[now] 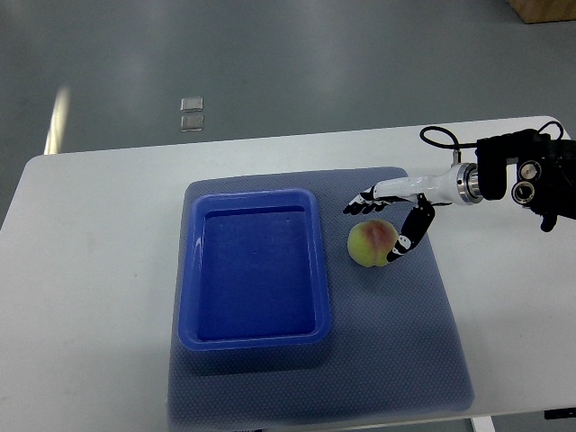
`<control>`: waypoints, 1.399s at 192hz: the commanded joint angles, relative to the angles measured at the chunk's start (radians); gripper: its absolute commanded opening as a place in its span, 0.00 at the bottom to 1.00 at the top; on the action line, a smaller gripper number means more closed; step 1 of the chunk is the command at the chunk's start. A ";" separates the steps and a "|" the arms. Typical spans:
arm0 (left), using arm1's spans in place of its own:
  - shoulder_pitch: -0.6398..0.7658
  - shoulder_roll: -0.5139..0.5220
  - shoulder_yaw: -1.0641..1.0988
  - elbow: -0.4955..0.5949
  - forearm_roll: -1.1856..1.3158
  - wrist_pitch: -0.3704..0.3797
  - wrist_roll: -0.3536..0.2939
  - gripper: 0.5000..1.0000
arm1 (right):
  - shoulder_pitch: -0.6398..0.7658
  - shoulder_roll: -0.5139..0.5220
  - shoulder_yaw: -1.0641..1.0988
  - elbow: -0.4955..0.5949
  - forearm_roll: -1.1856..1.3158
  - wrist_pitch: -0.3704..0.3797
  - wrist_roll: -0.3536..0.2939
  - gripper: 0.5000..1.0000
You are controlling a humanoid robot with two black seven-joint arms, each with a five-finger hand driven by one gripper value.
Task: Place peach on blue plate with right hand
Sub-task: 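Lower the right hand and close its fingers around the peach, then lift the peach up off the mat with the right hand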
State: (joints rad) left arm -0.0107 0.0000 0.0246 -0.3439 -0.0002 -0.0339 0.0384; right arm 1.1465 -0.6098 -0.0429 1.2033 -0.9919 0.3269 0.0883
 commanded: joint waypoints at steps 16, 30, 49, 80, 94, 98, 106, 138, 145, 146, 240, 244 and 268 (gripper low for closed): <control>0.000 0.000 0.000 0.000 0.000 0.000 0.000 1.00 | -0.034 0.021 -0.002 -0.010 -0.030 -0.077 0.033 0.85; 0.000 0.000 0.001 0.000 0.000 0.000 0.000 1.00 | -0.045 0.025 -0.002 -0.010 -0.030 -0.080 0.034 0.85; 0.000 0.000 0.001 0.000 0.000 0.000 0.000 1.00 | -0.053 0.027 -0.002 -0.011 -0.031 -0.080 0.034 0.85; 0.000 0.000 0.000 0.000 0.000 0.000 0.000 1.00 | -0.079 0.039 -0.002 -0.030 -0.054 -0.117 0.037 0.80; 0.000 0.000 0.000 0.000 -0.001 0.000 0.000 1.00 | -0.085 0.039 0.000 -0.030 -0.059 -0.126 0.053 0.70; 0.000 0.000 0.000 0.000 -0.001 0.000 0.000 1.00 | -0.085 0.039 0.000 -0.030 -0.059 -0.126 0.053 0.70; 0.000 0.000 0.000 0.000 0.000 0.000 0.000 1.00 | -0.090 0.039 -0.002 -0.030 -0.060 -0.131 0.060 0.59; 0.000 0.000 0.000 0.002 -0.001 0.000 0.000 1.00 | -0.102 0.044 -0.002 -0.036 -0.086 -0.147 0.060 0.17; 0.000 0.000 0.000 0.002 -0.001 0.000 0.000 1.00 | -0.100 0.044 -0.002 -0.037 -0.088 -0.152 0.060 0.12; 0.000 0.000 0.000 0.002 -0.001 0.000 0.000 1.00 | -0.100 0.044 -0.002 -0.037 -0.088 -0.152 0.060 0.12; 0.000 0.000 0.001 0.000 -0.001 0.000 0.000 1.00 | 0.325 -0.176 0.100 0.052 0.124 0.126 0.064 0.00; 0.000 0.000 0.001 0.000 -0.001 0.000 0.000 1.00 | 0.338 -0.177 0.100 0.052 0.131 0.130 0.064 0.00; 0.000 0.000 0.001 -0.001 0.000 -0.001 0.000 1.00 | 0.368 -0.165 0.098 0.052 0.137 0.129 0.064 0.00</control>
State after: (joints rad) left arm -0.0108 0.0000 0.0261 -0.3437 -0.0016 -0.0337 0.0384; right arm 1.4855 -0.7833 0.0568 1.2547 -0.8640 0.4542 0.1528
